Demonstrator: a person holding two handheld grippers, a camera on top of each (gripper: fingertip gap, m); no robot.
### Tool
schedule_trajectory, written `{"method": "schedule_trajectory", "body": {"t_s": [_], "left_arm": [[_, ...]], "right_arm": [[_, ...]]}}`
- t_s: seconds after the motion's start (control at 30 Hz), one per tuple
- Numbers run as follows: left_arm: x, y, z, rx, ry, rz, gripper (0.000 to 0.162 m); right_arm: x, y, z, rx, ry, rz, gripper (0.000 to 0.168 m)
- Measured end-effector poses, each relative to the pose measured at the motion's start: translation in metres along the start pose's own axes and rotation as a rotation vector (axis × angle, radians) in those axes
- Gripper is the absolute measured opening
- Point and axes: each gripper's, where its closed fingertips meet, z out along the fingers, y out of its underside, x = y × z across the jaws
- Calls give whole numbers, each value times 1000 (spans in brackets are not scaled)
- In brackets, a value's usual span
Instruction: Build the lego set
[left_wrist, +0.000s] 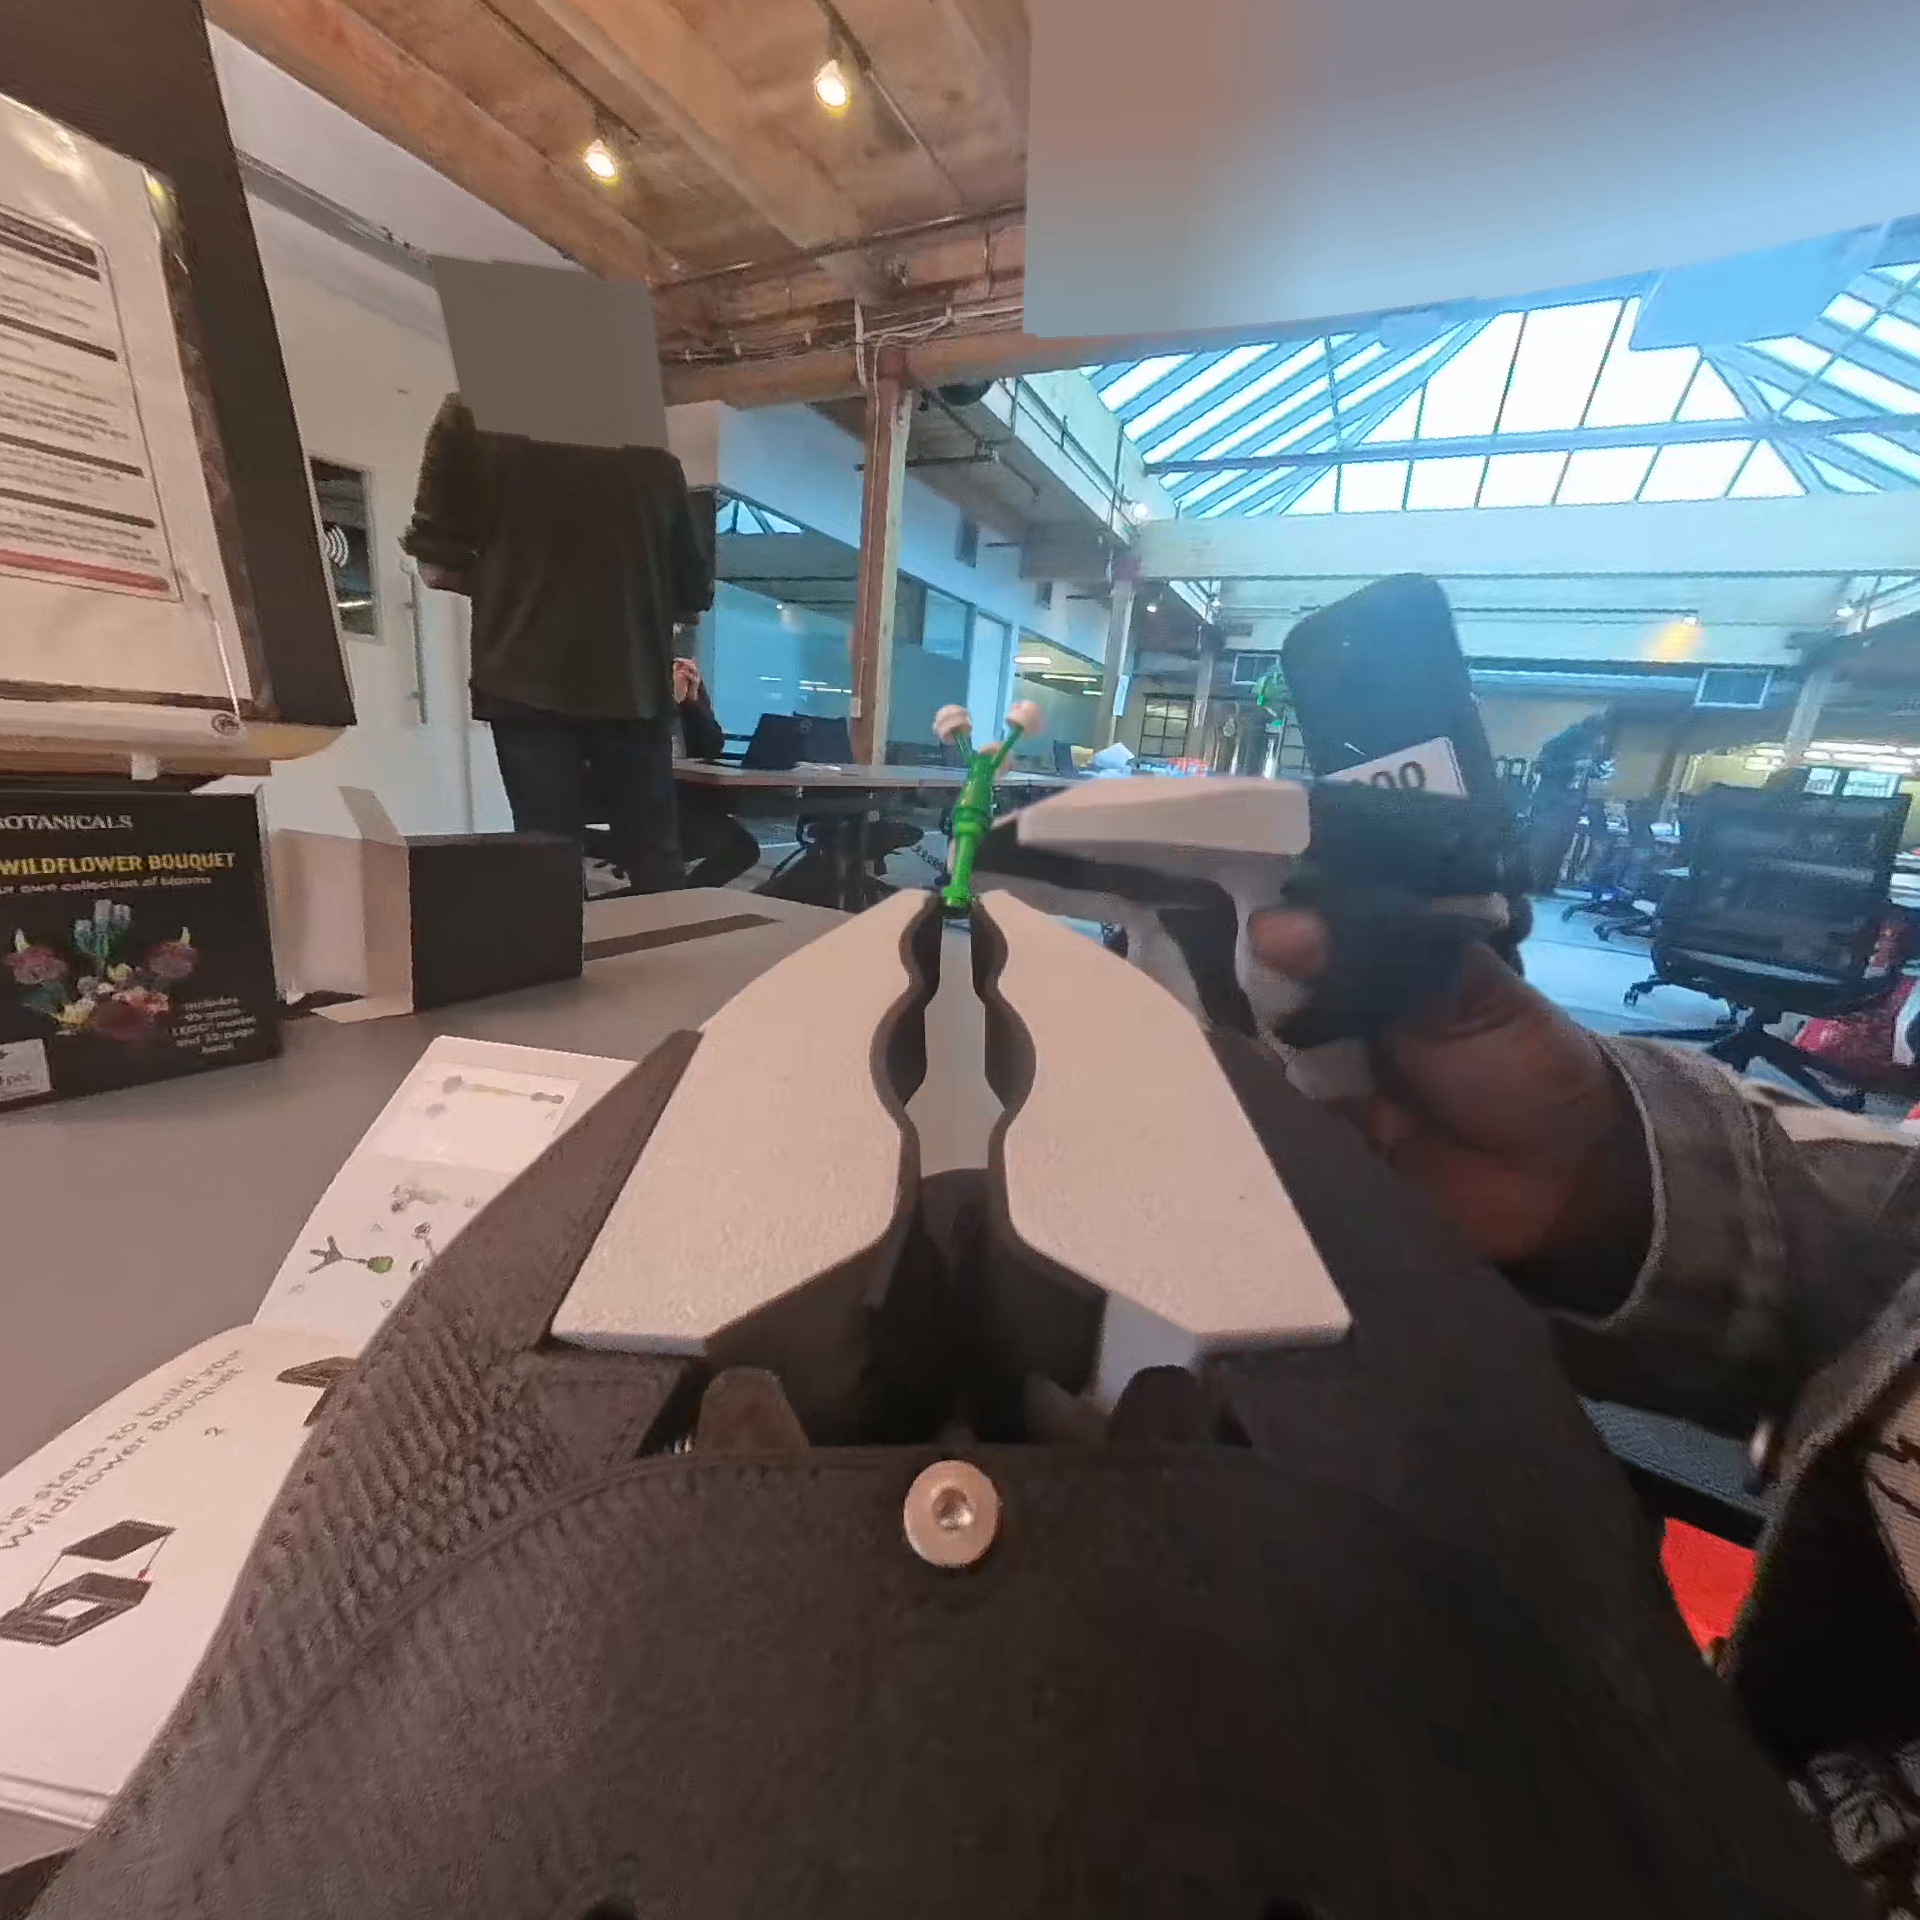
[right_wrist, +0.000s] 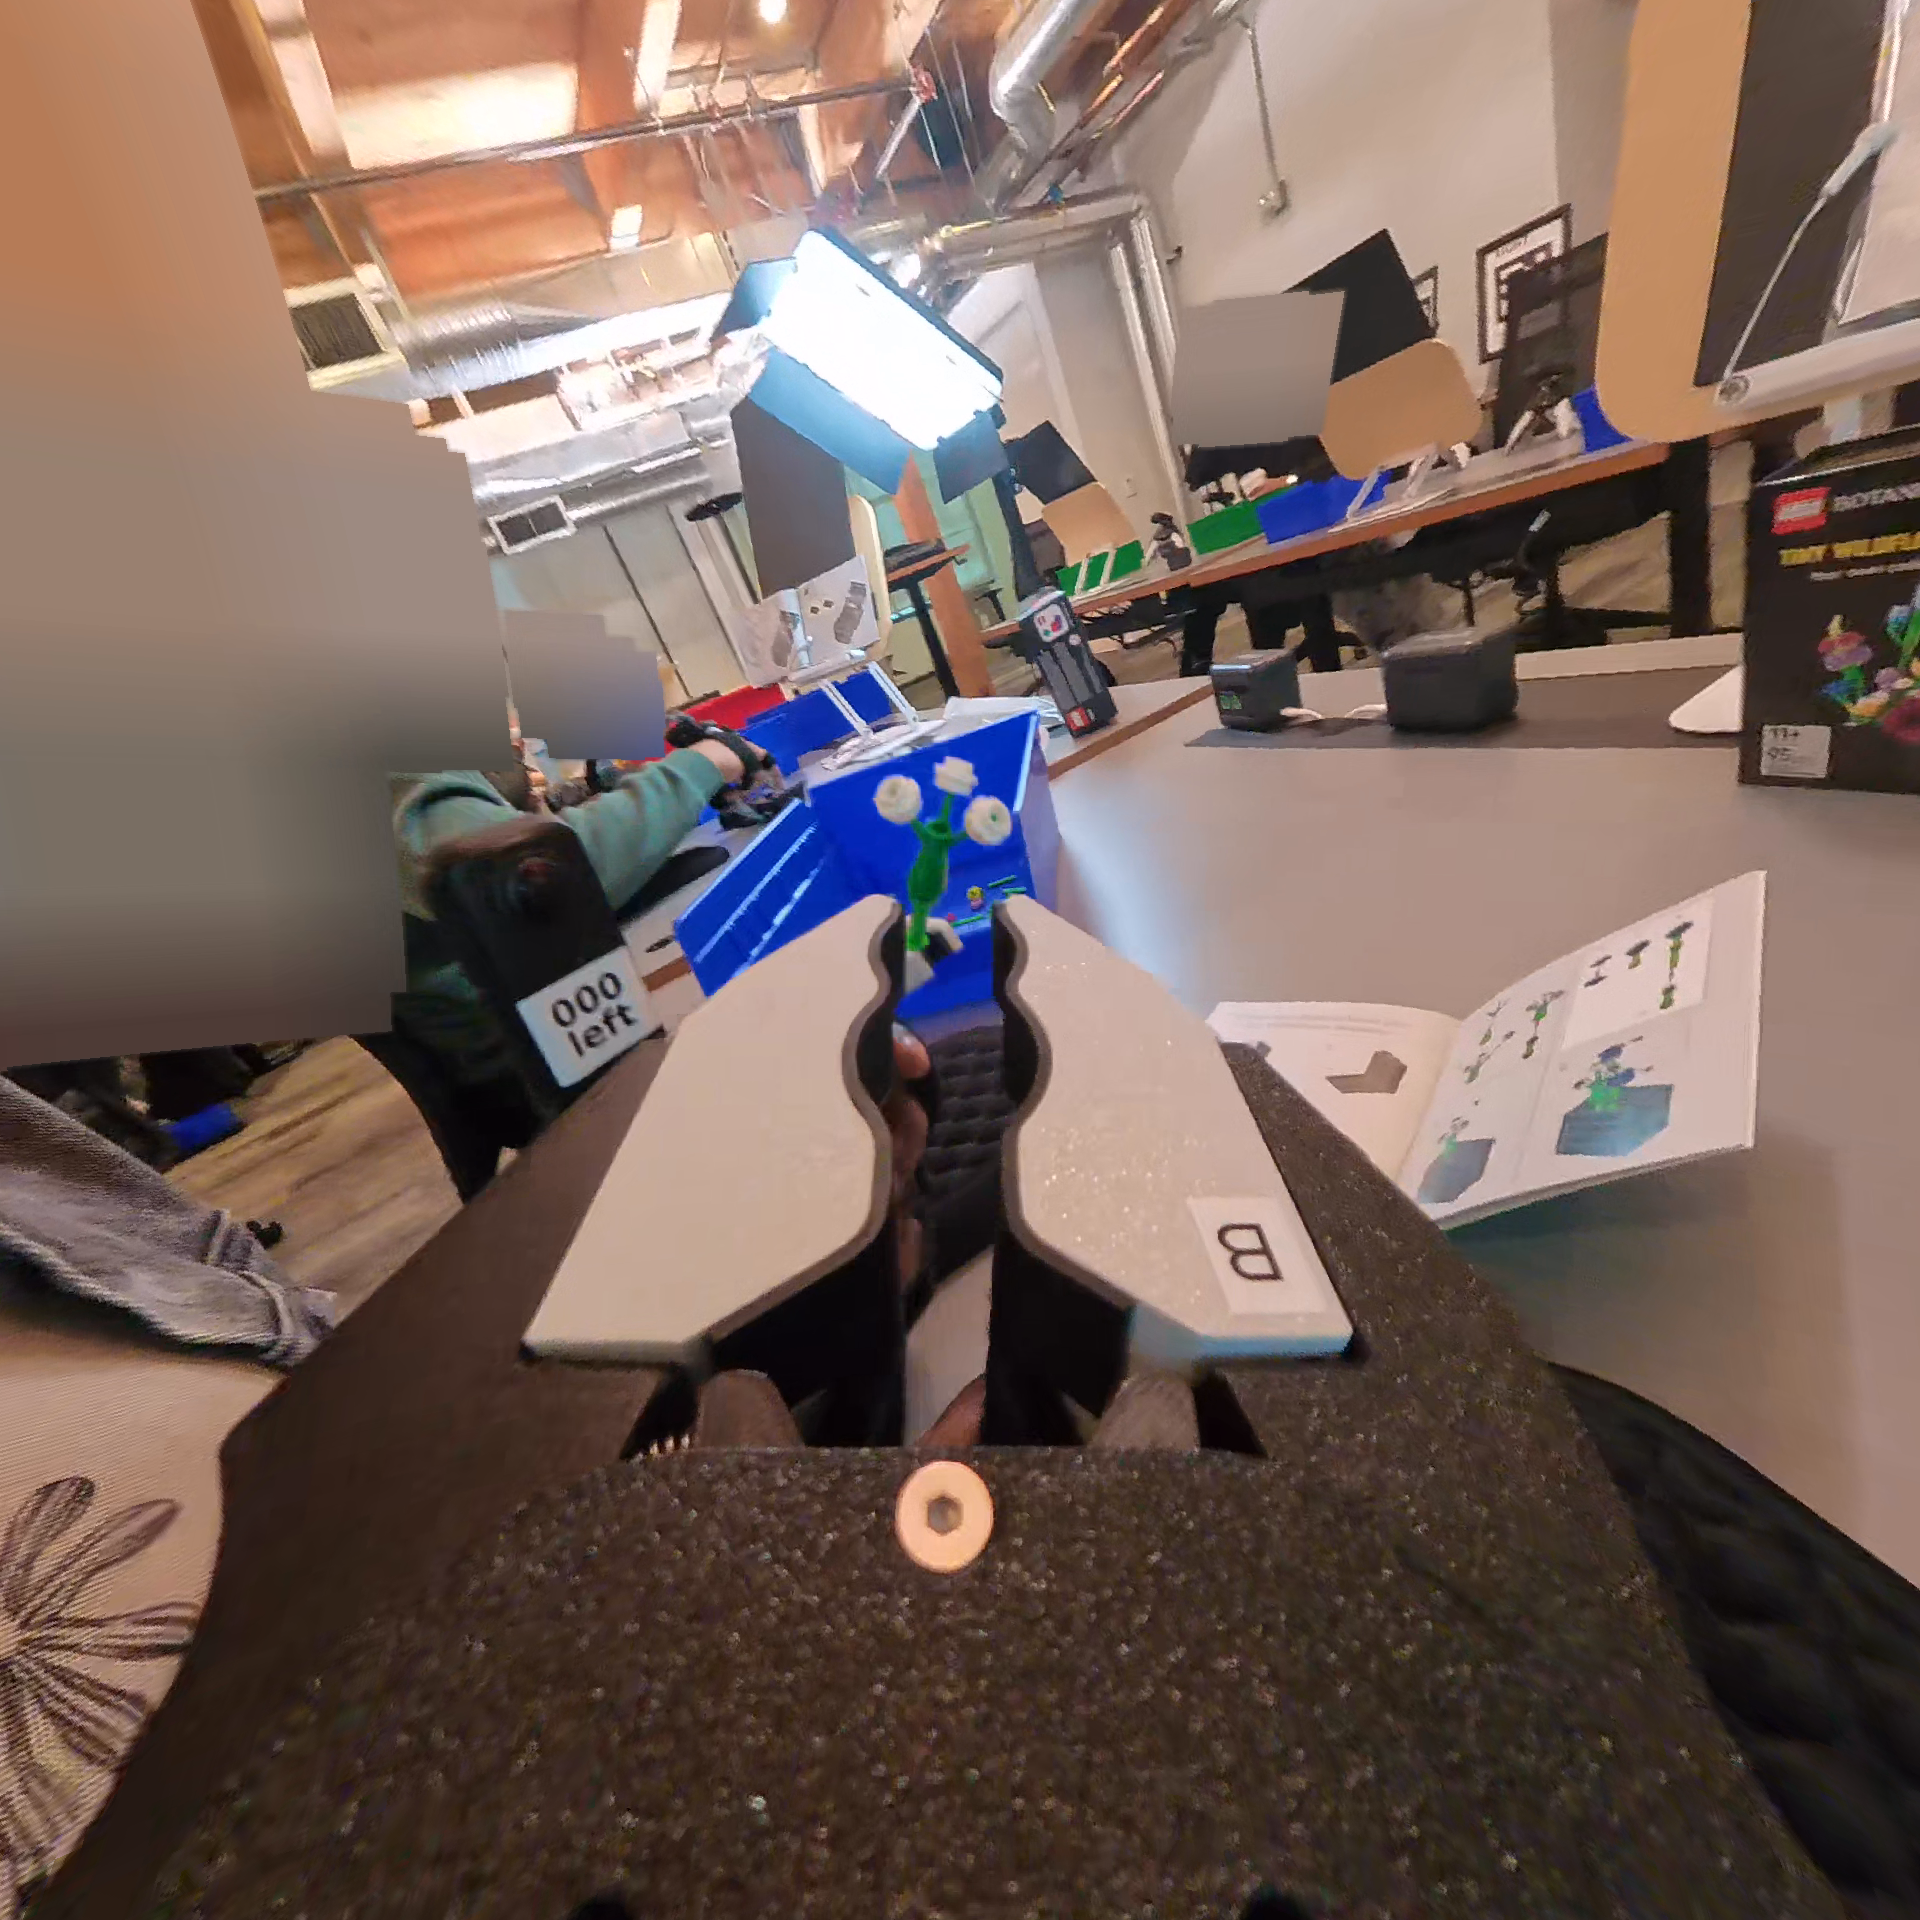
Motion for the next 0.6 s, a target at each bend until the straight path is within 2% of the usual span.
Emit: {"method": "schedule_trajectory", "body": {"t_s": [0.13, 0.3, 0.4, 0.47, 0.6], "left_arm": [[2, 6, 2, -19, 23, -5, 6], [5, 15, 7, -68, 42, -9, 7], [-4, 26, 2, -183, 20, 9, 25], [-12, 33, -7, -258, 2, 13, 26], [-12, 26, -15, -254, 5, -55, 29]], "right_arm": [[3, -6, 1, 7, -37, 27, 23], [2, -4, 1, -38, -77, -20, 8], [15, -4, -11, -91, -29, -87, 6], [33, 9, -23, -180, 21, -115, 6], [62, 47, -43, -306, 96, -73, 6]]}}
